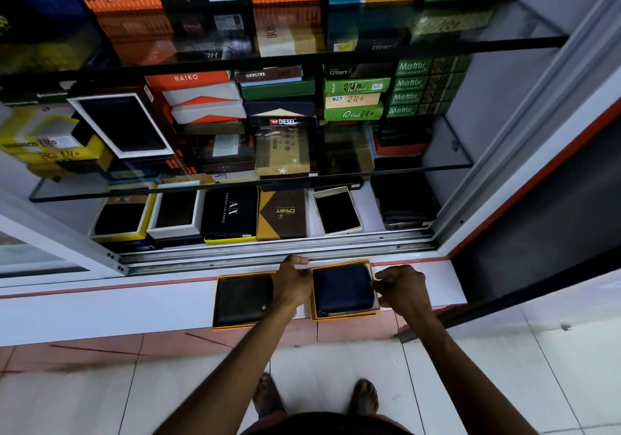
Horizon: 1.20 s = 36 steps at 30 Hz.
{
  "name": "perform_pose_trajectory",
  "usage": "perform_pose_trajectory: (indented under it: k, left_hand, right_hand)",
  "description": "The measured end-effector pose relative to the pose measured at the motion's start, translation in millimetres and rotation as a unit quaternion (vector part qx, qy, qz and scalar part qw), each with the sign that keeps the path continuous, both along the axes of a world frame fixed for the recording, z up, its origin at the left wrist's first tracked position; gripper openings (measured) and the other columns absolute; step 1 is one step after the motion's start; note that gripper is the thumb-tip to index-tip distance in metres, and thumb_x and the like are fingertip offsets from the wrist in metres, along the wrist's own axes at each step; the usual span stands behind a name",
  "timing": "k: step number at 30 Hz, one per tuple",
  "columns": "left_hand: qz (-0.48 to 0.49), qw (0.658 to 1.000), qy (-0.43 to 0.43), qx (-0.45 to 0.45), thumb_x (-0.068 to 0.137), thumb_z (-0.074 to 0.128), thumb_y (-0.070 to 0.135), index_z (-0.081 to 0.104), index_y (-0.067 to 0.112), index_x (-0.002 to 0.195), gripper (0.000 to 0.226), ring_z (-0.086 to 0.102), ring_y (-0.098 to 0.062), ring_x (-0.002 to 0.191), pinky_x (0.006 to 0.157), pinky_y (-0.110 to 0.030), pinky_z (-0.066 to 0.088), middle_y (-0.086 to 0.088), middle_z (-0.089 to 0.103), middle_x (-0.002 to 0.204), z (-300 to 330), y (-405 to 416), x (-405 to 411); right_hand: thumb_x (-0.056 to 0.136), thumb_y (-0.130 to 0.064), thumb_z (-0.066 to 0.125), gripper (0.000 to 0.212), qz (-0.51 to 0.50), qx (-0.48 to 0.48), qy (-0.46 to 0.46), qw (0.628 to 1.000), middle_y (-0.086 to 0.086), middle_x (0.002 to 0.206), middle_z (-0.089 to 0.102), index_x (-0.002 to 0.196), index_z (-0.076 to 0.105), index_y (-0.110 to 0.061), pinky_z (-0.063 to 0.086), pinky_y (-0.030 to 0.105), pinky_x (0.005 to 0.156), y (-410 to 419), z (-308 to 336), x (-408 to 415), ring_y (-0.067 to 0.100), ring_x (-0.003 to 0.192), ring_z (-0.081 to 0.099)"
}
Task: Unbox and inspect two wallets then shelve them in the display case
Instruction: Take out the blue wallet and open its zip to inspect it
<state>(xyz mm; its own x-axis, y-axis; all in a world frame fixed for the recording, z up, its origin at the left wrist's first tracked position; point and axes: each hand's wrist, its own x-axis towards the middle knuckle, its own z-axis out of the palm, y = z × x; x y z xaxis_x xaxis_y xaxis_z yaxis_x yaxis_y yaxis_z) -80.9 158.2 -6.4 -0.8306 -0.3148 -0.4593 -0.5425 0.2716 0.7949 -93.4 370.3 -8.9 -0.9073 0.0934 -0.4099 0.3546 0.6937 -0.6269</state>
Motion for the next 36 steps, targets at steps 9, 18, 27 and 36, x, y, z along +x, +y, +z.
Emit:
perform_pose_trajectory:
  k: [9, 18, 27, 36]
  left_hand:
    - [-0.014, 1.000, -0.020, 0.007, 0.083, 0.058, 0.009, 0.058, 0.020, 0.107, 0.027, 0.066, -0.022, 0.082, 0.073, -0.037, 0.057, -0.011, 0.071, 0.102, -13.0, -10.7, 8.1]
    - [-0.068, 0.996, -0.054, -0.011, 0.086, 0.056, 0.008, 0.047, 0.017, 0.119, 0.035, 0.064, -0.025, 0.082, 0.073, -0.036, 0.055, -0.007, 0.062, 0.097, -0.5, -7.5, 14.5]
    - [-0.085, 0.993, -0.076, 0.002, 0.081, 0.056, 0.002, 0.047, 0.020, 0.115, 0.039, 0.063, -0.025, 0.081, 0.063, -0.031, 0.050, -0.009, 0.060, 0.090, 5.6, -10.8, 15.7]
    - [-0.054, 0.992, -0.111, 0.026, 0.087, 0.065, 0.044, 0.068, 0.004, 0.088, 0.040, 0.074, -0.032, 0.062, 0.060, -0.036, 0.064, -0.021, 0.076, 0.080, 13.1, -7.9, 12.5]
  right_hand:
    - [0.084, -0.018, 0.073, 0.027, 0.075, 0.058, 0.118, 0.988, 0.000, 0.107, 0.075, 0.110, 0.068, -0.020, 0.054, 0.023, 0.075, -13.2, 0.8, 14.2, 0.020, 0.085, 0.072]
    - [0.077, -0.040, 0.077, 0.081, 0.411, 0.171, 0.075, 0.892, 0.000, 0.153, 0.037, 0.147, 0.041, -0.021, 0.033, 0.026, 0.114, -12.4, -10.1, -4.8, 0.019, 0.140, 0.036]
    - [0.073, -0.038, 0.078, 0.079, 0.475, 0.198, 0.080, 0.854, 0.005, 0.141, 0.053, 0.142, 0.043, -0.024, 0.048, 0.033, 0.103, -17.5, -2.8, -23.4, 0.026, 0.124, 0.053]
    - [0.086, -0.022, 0.063, 0.027, 0.427, 0.051, 0.116, 0.895, 0.002, 0.094, 0.076, 0.113, 0.070, -0.020, 0.048, 0.025, 0.071, -0.7, 13.8, -28.2, 0.014, 0.078, 0.065]
